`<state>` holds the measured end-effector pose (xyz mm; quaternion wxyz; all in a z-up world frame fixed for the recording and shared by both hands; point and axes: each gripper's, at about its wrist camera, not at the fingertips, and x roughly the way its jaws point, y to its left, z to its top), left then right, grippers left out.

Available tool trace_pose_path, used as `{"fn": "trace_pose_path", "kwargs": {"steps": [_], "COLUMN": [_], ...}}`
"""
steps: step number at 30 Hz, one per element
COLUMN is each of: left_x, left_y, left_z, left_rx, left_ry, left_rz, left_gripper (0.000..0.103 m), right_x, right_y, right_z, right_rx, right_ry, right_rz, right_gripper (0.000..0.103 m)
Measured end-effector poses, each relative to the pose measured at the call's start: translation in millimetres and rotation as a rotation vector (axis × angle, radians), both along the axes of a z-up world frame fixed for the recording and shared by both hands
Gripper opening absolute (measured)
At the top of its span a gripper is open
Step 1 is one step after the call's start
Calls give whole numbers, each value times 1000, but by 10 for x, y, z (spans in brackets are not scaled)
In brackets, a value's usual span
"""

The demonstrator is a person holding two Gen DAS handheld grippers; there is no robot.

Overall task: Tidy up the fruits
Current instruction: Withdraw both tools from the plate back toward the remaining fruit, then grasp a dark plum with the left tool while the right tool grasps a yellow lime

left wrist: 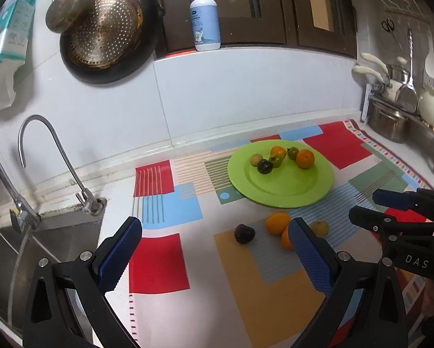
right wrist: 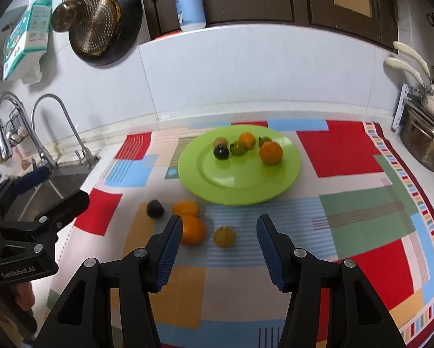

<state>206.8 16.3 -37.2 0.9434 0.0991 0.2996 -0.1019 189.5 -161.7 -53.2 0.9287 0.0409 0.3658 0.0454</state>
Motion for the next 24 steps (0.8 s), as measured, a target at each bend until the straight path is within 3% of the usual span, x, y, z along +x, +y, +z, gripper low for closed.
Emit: {"fn": "trace_pose_path", "kwargs": {"steps": [10,24], "left_x": [114,441], "left_y": [35,-65], "left_z": [-219,-609], "left_rx": [19,23], "left_ry": [34,162], "left_rz": [-49,-128], "left_gripper": [98,78], "right_x": [65,317], "right_y": [61,69], "right_z": [-206,-500], "right_rx": [-29,-23], "right_ry": [53,141], "right_rz": [-5,7], "right_gripper": [54,53]}}
